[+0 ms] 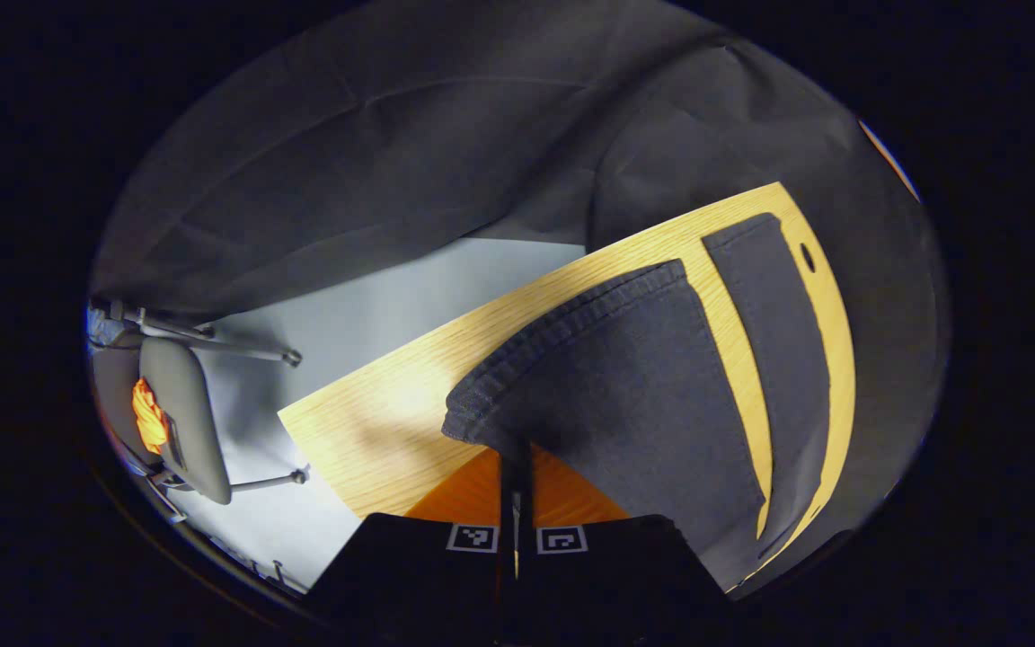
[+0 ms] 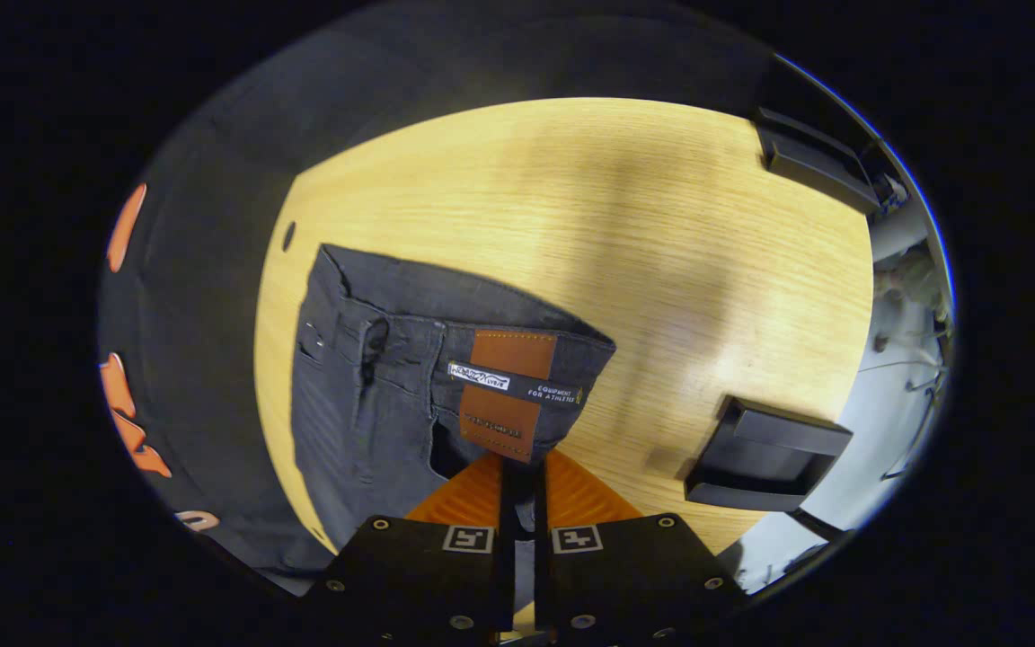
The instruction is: Grasp the waist and the cuffs of the jeans and fold them to make the two legs overlap; first hold the waist and fold one-third of the jeans toward the cuffs, then hold the cuffs and fold the remaining one-third in the same direction to finish folding.
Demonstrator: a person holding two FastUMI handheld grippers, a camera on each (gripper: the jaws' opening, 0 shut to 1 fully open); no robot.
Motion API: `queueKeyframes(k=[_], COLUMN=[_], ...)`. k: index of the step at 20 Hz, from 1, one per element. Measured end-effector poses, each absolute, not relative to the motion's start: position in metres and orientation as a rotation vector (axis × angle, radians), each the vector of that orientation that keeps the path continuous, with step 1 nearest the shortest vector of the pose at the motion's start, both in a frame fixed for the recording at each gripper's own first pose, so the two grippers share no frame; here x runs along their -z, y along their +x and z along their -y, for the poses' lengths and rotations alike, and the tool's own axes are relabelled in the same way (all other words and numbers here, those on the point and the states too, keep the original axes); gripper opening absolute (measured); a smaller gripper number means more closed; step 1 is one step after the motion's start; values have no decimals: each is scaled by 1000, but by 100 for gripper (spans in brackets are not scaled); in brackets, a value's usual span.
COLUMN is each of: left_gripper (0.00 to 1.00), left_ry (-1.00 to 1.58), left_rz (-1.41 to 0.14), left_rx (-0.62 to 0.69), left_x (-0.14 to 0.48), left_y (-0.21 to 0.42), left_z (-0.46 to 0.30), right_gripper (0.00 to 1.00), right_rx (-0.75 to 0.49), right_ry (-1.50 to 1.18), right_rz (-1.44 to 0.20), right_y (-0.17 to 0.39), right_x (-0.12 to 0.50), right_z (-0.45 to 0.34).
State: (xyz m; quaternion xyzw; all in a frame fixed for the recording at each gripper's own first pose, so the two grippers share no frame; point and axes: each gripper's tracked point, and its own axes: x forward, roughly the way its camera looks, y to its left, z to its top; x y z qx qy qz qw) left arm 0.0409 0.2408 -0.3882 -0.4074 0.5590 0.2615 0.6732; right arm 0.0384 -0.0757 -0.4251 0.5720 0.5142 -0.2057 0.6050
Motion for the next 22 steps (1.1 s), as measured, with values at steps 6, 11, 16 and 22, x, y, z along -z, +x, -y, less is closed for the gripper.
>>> queueKeyframes(k=[6, 11, 16, 22], left_gripper=[1, 1, 1, 1], left_ry=[-964, -941, -923, -924], left_rz=[-1038, -933, -873, -873], left_rx=[-454, -329, -215, -192], left_x=[337, 295, 256, 250], left_y=[77, 122, 170, 217], left_z=[-239, -228, -224, -215], right_gripper=[9, 10, 9, 9], right_rx=[384, 335, 336, 325], right_ry=[1384, 1363, 1384, 1380], right_rz=[-1010, -940, -877, -876], right_y=[57, 50, 64, 83], right_x=[395, 373, 353, 316], right_z=[85, 106, 101, 91])
